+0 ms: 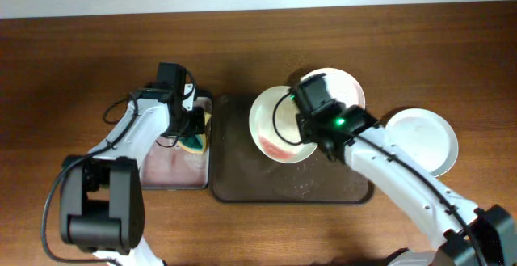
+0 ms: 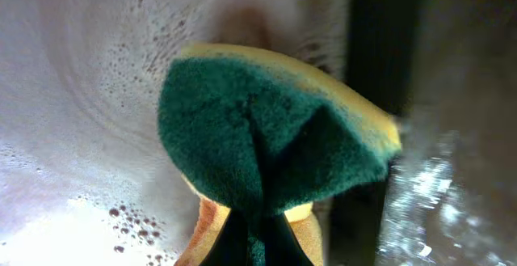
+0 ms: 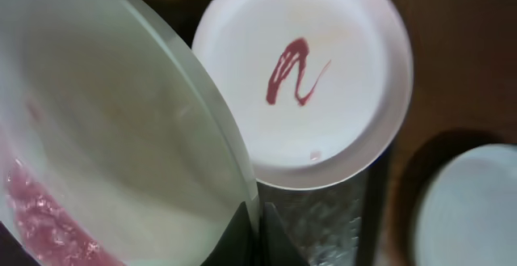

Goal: Clean dirty plates on tray and stack at the side

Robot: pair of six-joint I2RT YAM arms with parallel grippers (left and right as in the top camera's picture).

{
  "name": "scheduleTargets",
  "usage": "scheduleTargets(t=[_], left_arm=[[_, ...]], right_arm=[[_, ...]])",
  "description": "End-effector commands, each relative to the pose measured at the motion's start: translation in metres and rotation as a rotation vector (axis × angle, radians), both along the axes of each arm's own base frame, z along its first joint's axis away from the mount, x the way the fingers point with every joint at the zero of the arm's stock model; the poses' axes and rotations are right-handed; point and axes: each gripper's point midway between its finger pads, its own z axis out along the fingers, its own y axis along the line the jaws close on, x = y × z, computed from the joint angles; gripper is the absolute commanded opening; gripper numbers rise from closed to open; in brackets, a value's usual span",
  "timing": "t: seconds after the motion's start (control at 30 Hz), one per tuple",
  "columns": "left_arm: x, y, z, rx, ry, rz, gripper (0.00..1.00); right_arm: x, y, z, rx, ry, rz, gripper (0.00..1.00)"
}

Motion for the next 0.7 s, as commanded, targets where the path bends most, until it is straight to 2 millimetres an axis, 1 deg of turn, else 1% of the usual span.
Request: scheduleTargets(t=[0.0, 0.03, 0.07, 0.1, 0.13, 0.17, 0.23, 0.33, 0.5, 0.57, 0.63, 0.67], left_arm=[[0.002, 0.009, -0.007, 0.013, 0.011, 0.003, 0.14], [0.003, 0.01, -0.007, 0.013, 0.009, 0.004, 0.36], [0.004, 0.011, -0.007, 0.017, 0.002, 0.006, 0.52], [0.005, 0.011, -0.007, 0.022, -0.002, 0.007, 0.61], [0.006, 0.011, -0.007, 0.022, -0.006, 0.007, 0.68], [0.008, 0.011, -0.006, 0.021, -0.014, 0.007, 0.71], [0.013, 0.013, -0.005, 0.033, -0.034, 0.011, 0.72], [0.018, 0.022, -0.006, 0.086, -0.053, 0.024, 0.73], [0.018, 0.021, -0.016, 0.086, -0.036, 0.021, 0.72], [0.017, 0.015, -0.025, 0.055, -0.019, 0.013, 0.71], [0.016, 0.008, -0.032, 0.012, 0.0, 0.003, 0.6], [0.015, 0.007, -0.035, 0.008, 0.008, 0.002, 0.56]], right_arm=[[0.005, -0.006, 0.03, -0.168, -0.145, -0.017, 0.04], [0.004, -0.005, 0.033, -0.19, -0.165, -0.016, 0.04], [0.003, -0.002, 0.038, -0.218, -0.193, -0.012, 0.04], [0.003, 0.0, 0.041, -0.233, -0.208, -0.01, 0.04], [0.002, 0.002, 0.043, -0.246, -0.223, -0.007, 0.04], [0.001, 0.005, 0.044, -0.254, -0.23, -0.002, 0.04], [0.0, 0.008, 0.045, -0.253, -0.233, 0.007, 0.04], [0.0, 0.008, 0.045, -0.25, -0.237, 0.004, 0.04], [0.003, 0.001, 0.052, -0.291, -0.269, -0.024, 0.04], [0.003, 0.001, 0.052, -0.288, -0.271, -0.025, 0.04], [0.003, 0.001, 0.052, -0.287, -0.272, -0.025, 0.04], [0.003, 0.001, 0.052, -0.287, -0.272, -0.025, 0.04]])
